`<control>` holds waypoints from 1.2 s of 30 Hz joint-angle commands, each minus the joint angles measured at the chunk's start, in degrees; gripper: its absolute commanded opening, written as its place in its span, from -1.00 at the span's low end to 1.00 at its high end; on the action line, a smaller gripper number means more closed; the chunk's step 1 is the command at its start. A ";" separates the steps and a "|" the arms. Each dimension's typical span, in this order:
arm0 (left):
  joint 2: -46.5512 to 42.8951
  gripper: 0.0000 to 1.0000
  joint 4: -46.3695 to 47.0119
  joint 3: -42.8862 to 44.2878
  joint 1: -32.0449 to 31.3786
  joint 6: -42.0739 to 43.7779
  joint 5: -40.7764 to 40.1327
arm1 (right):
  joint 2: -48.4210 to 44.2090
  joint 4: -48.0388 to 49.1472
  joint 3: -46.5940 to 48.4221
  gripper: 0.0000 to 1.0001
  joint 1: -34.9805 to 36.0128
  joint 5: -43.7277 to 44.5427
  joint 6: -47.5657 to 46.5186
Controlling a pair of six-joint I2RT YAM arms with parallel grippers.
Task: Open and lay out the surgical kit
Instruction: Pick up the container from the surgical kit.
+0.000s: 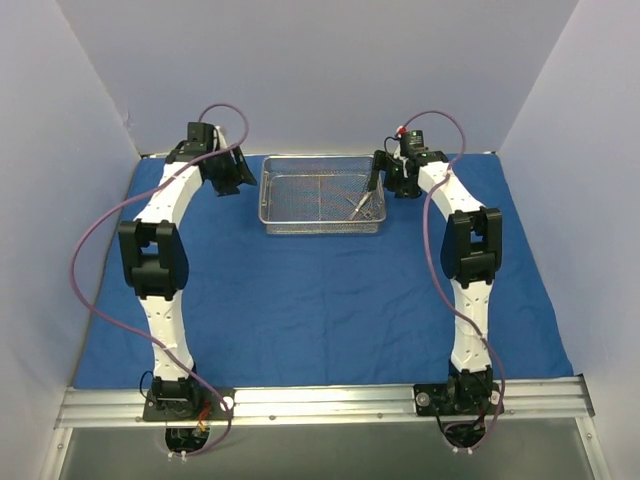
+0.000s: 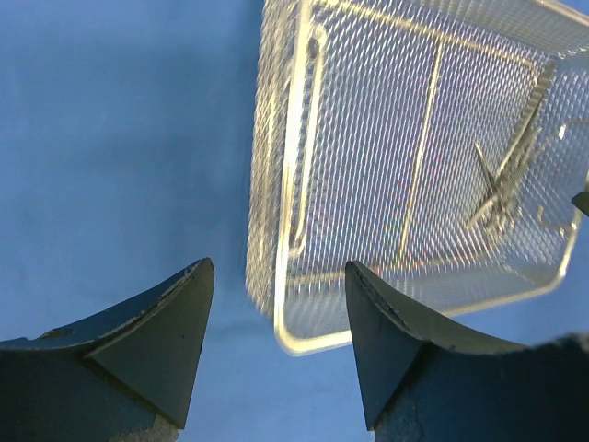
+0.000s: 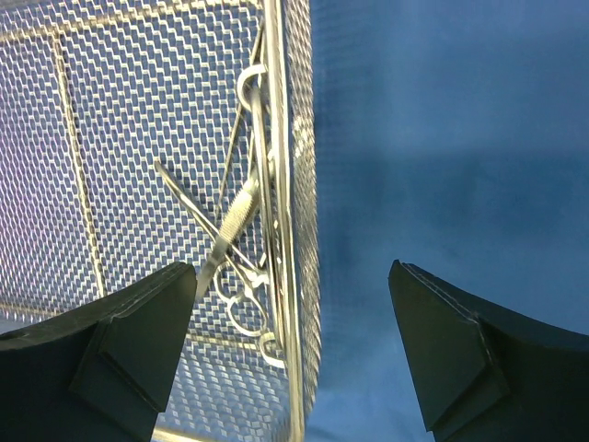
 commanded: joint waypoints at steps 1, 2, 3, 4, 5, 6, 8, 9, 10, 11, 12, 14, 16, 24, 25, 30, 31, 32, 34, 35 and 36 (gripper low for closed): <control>4.20 0.36 -3.58 10.36 -1.59 2.69 -4.58 | 1.85 -2.41 5.56 0.78 0.63 -1.16 -0.55; 6.91 0.35 -7.07 12.82 -2.29 2.87 -5.56 | 2.55 -3.02 6.26 0.73 0.54 -1.07 -0.55; 8.24 0.34 -8.33 17.02 -2.47 3.05 -6.18 | 3.26 -3.37 7.92 0.71 0.54 -0.98 -0.55; 9.39 0.33 -9.47 18.72 -2.82 3.31 -6.62 | 4.40 -3.64 8.55 0.68 0.54 -1.07 -0.64; 11.57 0.31 -11.39 20.39 -3.26 3.40 -7.67 | 4.93 -4.07 9.25 0.67 0.54 -1.33 -0.73; 12.73 0.30 -12.20 21.97 -3.44 3.49 -7.85 | 5.37 -4.43 9.87 0.64 0.54 -1.16 -0.82; 15.18 0.29 -13.78 25.32 -3.88 3.67 -8.55 | 6.51 -5.30 11.62 0.58 0.54 -0.90 -0.73; 15.89 0.29 -13.96 26.20 -4.31 3.67 -8.56 | 6.87 -5.57 12.15 0.55 0.54 -0.89 -0.82; 16.68 0.29 -14.31 27.77 -4.49 3.75 -8.47 | 7.30 -5.75 12.68 0.54 0.63 -1.07 -0.91; 18.08 0.28 -15.01 28.49 -4.76 3.84 -8.47 | 7.48 -5.83 12.77 0.49 0.63 -1.16 -0.99; 18.88 0.28 -15.28 29.28 -5.19 3.84 -8.47 | 7.75 -5.92 12.95 0.47 0.63 -1.25 -1.08; 20.72 0.28 -15.72 31.04 -5.64 4.02 -8.56 | 8.36 -6.36 13.39 0.41 0.63 -1.33 -1.08; 21.87 0.27 -16.33 32.53 -6.08 3.93 -8.38 | 8.97 -6.45 13.56 0.36 0.63 -1.42 -1.17; 26.89 0.23 -18.09 37.90 -6.34 3.67 -6.36 | 11.17 -6.98 16.20 0.12 0.72 -2.21 -1.00; 26.89 0.20 -18.01 37.81 -6.43 3.49 -6.10 | 11.61 -6.98 16.46 0.10 0.72 -2.56 -0.99; 26.89 0.15 -17.30 36.93 -6.69 3.32 -5.92 | 13.10 -6.98 17.25 0.01 0.98 -3.35 -0.82; 26.97 0.12 -17.30 37.02 -6.69 3.23 -5.92 | 13.37 -7.15 17.60 -0.01 0.98 -3.53 -0.73; 27.15 0.06 -17.39 37.11 -6.78 3.14 -5.66 | 13.46 -7.24 17.78 -0.05 1.07 -3.62 -0.73; 27.41 0.00 -17.56 37.63 -6.78 3.23 -5.57 | 13.46 -7.24 17.87 -0.09 1.25 -3.62 -0.73; 27.59 -0.04 -17.57 37.72 -6.69 3.23 -5.57 | 13.55 -7.15 17.87 -0.15 1.42 -3.62 -0.73; 27.59 -0.16 -17.57 37.72 -6.69 3.23 -5.57 | 13.55 -7.24 17.87 -0.19 1.51 -3.62 -0.73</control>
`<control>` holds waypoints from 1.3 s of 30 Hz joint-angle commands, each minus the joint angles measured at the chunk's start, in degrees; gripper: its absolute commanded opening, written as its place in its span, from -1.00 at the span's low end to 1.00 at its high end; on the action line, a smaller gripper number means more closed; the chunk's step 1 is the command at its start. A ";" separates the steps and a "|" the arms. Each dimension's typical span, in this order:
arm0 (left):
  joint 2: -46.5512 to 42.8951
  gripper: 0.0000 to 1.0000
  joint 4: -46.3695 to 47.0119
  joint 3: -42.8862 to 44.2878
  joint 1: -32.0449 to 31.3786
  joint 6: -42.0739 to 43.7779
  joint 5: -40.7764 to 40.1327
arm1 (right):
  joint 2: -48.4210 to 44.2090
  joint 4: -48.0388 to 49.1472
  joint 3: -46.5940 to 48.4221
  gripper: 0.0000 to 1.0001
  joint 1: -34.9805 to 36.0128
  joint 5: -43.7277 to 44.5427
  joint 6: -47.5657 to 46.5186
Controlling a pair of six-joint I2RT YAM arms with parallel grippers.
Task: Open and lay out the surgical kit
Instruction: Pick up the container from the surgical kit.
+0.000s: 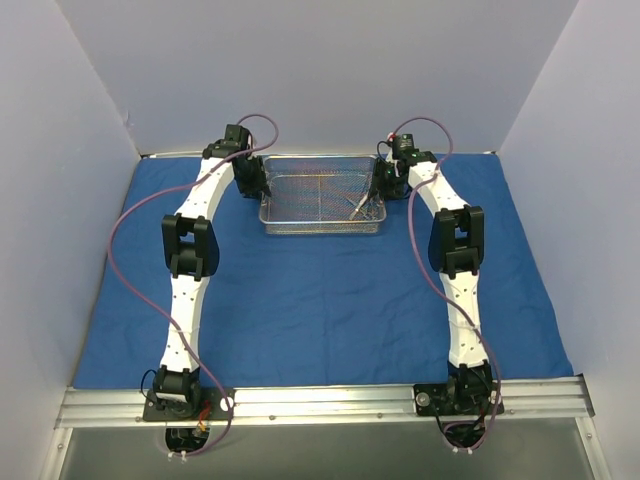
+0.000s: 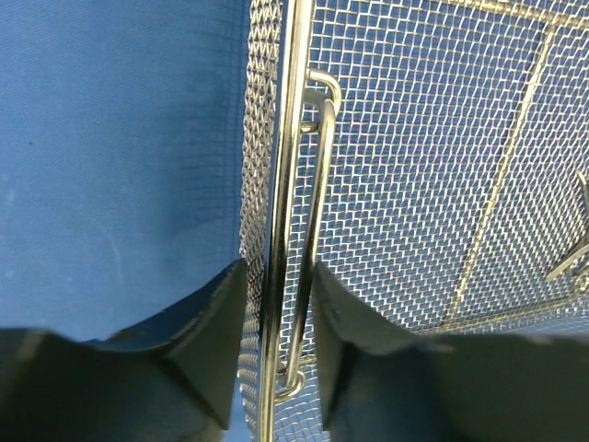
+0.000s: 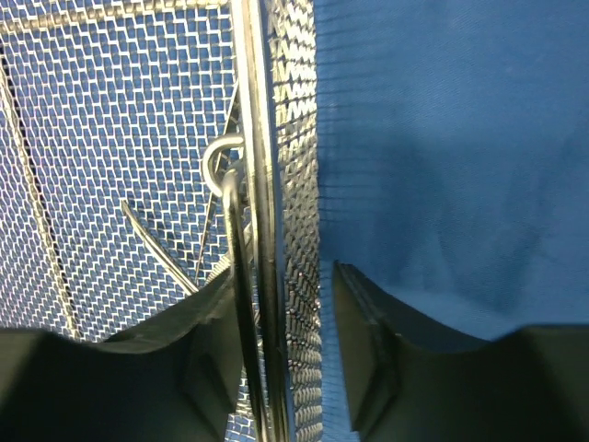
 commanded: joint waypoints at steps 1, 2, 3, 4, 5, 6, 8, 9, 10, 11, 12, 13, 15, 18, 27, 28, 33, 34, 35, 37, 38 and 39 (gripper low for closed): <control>0.42 -0.20 -0.10 2.90 -0.14 0.54 0.84 | -0.46 -1.30 2.44 -0.23 0.90 -1.06 -0.40; 0.51 -0.25 -0.10 3.08 -0.13 0.45 1.01 | -0.55 -1.21 2.53 -0.33 0.98 -1.06 -0.40; 0.51 -0.39 -0.19 3.17 -0.22 0.45 1.36 | -0.64 -1.12 2.61 -0.37 0.99 -1.15 -0.40; 0.42 -0.44 -0.28 3.43 -0.05 0.45 1.80 | -0.64 -1.21 2.79 -0.40 0.99 -1.15 -0.32; 0.60 -0.49 -0.45 4.21 -0.05 0.45 1.98 | -0.72 -1.21 3.23 -0.47 0.99 -1.15 -0.32; 0.60 -0.57 -0.63 4.57 -0.05 0.45 2.15 | -0.81 -1.30 3.49 -0.50 0.99 -1.15 -0.14; 0.25 -0.63 -0.98 5.19 0.04 0.28 2.33 | -0.90 -1.47 4.28 -0.64 0.99 -0.98 0.12; -0.10 -0.69 -0.90 5.28 0.04 0.19 2.59 | -1.08 -1.47 4.55 -0.70 0.99 -0.97 0.39; -0.37 -0.83 -0.63 5.28 0.04 0.19 3.03 | -1.16 -1.47 4.81 -0.77 0.99 -0.97 0.74; -1.15 -0.91 -0.72 5.28 0.04 0.19 3.12 | -1.25 -1.56 5.07 -0.90 0.99 -0.97 0.91; -1.68 -0.95 -0.72 5.19 0.04 0.10 3.21 | -1.43 -1.82 6.03 -0.98 0.99 -0.71 1.09; -2.12 -0.95 -0.54 5.10 0.04 0.01 3.64 | -1.78 -2.26 6.39 -1.00 0.99 -0.36 1.87; -4.32 -0.95 -0.02 4.66 0.04 -0.34 4.43 | -3.44 -2.09 6.66 -1.00 0.90 0.16 2.67; -7.39 -0.95 0.86 3.78 -0.31 -2.44 7.07 | -7.12 -2.26 5.52 -1.00 0.90 2.27 3.55; -16.19 -0.95 4.12 0.09 -6.10 -5.70 9.71 | -25.91 -0.07 -15.46 -1.00 -3.48 4.65 5.04; -16.36 -0.95 4.03 0.09 -7.59 -5.53 9.80 | -28.21 0.28 -18.19 -1.00 -4.37 4.74 5.22; -16.89 -0.95 3.94 -0.52 -12.87 -4.91 10.50 | -44.54 0.99 -39.16 -1.00 -9.38 6.49 6.36; -16.89 -0.95 4.03 -0.70 -13.92 -4.47 10.50 | -46.93 0.38 -42.09 -1.00 -12.08 6.58 7.06; -16.81 -0.95 4.11 -0.87 -16.20 -4.38 10.42 | -48.96 -0.06 -44.73 -1.00 -12.89 6.85 7.24; -16.45 -0.95 4.73 -1.49 -18.41 -4.38 10.85 | -55.55 -1.72 -51.77 -1.00 -14.12 8.07 7.59; -15.76 -0.95 4.99 -1.40 -20.59 -4.30 11.38 | -57.57 -2.69 -53.88 -1.00 -14.48 8.95 8.03; -15.40 -0.96 4.99 -1.40 -21.74 -4.12 11.56 | -61.59 -3.66 -55.90 -1.00 -14.66 11.05 8.12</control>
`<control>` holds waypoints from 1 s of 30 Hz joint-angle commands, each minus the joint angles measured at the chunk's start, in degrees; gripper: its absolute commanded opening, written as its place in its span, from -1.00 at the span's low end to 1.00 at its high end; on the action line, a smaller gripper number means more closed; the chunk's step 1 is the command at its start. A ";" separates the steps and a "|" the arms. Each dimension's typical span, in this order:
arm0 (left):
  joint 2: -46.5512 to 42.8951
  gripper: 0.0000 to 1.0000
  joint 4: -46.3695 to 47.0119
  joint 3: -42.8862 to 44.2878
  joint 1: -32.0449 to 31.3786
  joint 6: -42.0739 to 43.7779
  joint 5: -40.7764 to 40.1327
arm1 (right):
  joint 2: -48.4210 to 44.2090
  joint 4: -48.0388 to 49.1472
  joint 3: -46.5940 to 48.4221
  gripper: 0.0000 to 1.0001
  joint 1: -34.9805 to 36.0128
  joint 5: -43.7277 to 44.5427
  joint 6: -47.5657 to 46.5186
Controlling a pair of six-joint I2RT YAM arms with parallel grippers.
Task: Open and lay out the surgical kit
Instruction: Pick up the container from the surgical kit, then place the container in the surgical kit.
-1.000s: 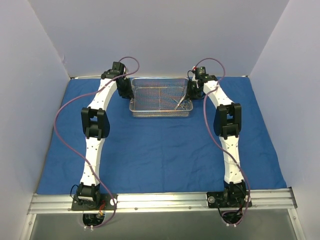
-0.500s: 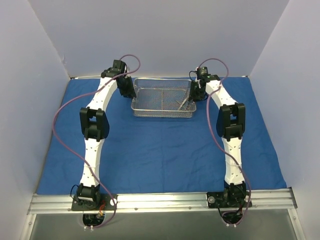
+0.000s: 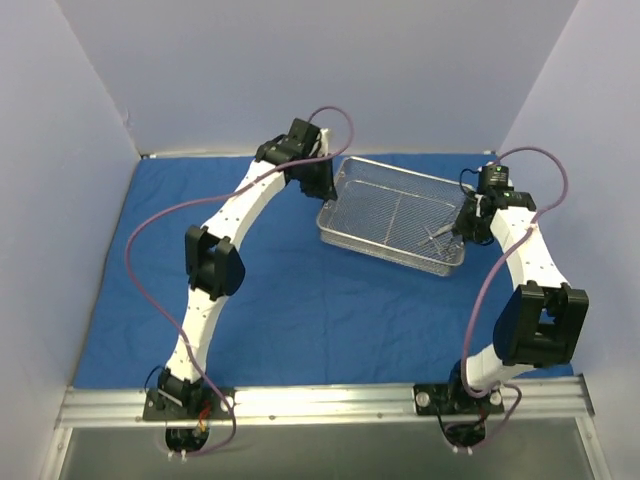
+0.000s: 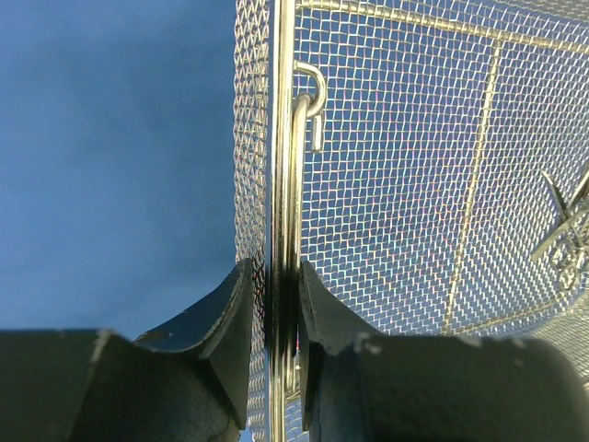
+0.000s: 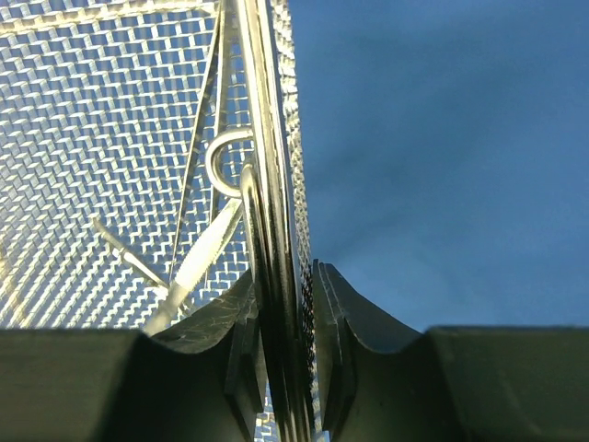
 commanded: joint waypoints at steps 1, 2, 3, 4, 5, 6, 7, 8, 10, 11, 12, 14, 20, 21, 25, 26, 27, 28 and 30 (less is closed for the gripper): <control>-2.75 -0.95 4.75 1.09 -4.22 -2.44 6.86 | -9.82 -2.42 -7.64 -1.00 -0.14 1.01 6.15; -2.22 -0.95 4.84 1.09 -5.28 -2.43 7.12 | -11.50 -3.13 -9.51 -1.00 -1.63 1.89 6.24; -1.95 -0.95 5.02 0.83 -7.11 -2.43 7.30 | -14.12 -3.48 -11.27 -1.00 -2.69 2.25 6.24; -1.78 -0.95 5.37 0.65 -8.00 -2.35 7.12 | -15.19 -4.70 -13.55 -1.00 -3.74 2.86 6.24; -1.34 -0.95 5.54 0.13 -8.79 -2.35 7.04 | -15.64 -5.33 -14.18 -1.00 -4.88 3.47 6.33; -1.07 -0.95 6.07 -0.14 -10.19 -2.43 7.47 | -16.60 -5.77 -14.71 -1.00 -5.07 4.00 6.68; -0.37 -0.95 6.16 -0.40 -10.90 -2.17 7.47 | -17.05 -6.47 -15.76 -1.00 -5.42 4.53 6.86; -0.11 -0.95 6.16 -0.49 -11.43 -2.00 7.21 | -17.40 -7.00 -16.29 -1.00 -6.20 5.58 6.95; 1.03 -0.95 6.34 -0.49 -13.10 -1.65 6.86 | -18.37 -7.88 -17.52 -1.00 -6.74 7.87 6.95; 1.47 -0.95 6.42 -0.40 -13.54 -1.64 6.69 | -18.45 -8.06 -18.83 -1.00 -6.74 9.70 7.21; 2.17 -0.95 6.25 -0.06 -13.90 -1.64 6.77 | -18.54 -8.06 -19.54 -1.00 -7.09 9.72 7.65; 3.93 -0.95 6.51 0.21 -14.78 -1.91 7.47 | -18.02 -7.88 -21.55 -1.00 -7.88 8.67 8.88; 9.55 -0.95 4.41 2.05 -15.04 -1.65 8.53 | -14.77 -9.55 -22.53 -1.00 -10.34 9.28 10.37; 10.43 -0.95 3.27 2.58 -15.13 -1.30 8.79 | -13.89 -9.81 -22.88 -1.00 -10.60 9.37 10.64; 12.90 -0.95 2.99 2.41 -15.13 -0.77 9.14 | -11.61 -11.30 -23.06 -0.84 -12.01 9.37 11.08; 12.99 -0.95 3.08 2.06 -15.13 -0.85 9.23 | -11.34 -11.57 -23.06 -0.79 -12.88 9.28 11.17; 12.99 -0.95 3.26 1.71 -15.13 -0.94 9.41 | -10.99 -11.66 -23.06 -0.74 -13.07 8.76 11.08; 12.82 -0.94 3.43 1.44 -15.13 -1.11 9.58 | -10.81 -11.75 -23.24 -0.60 -13.07 7.62 11.08; 12.47 -0.71 3.26 0.66 -15.04 -1.20 9.58 | -10.37 -11.84 -23.06 -0.44 -13.33 6.82 10.73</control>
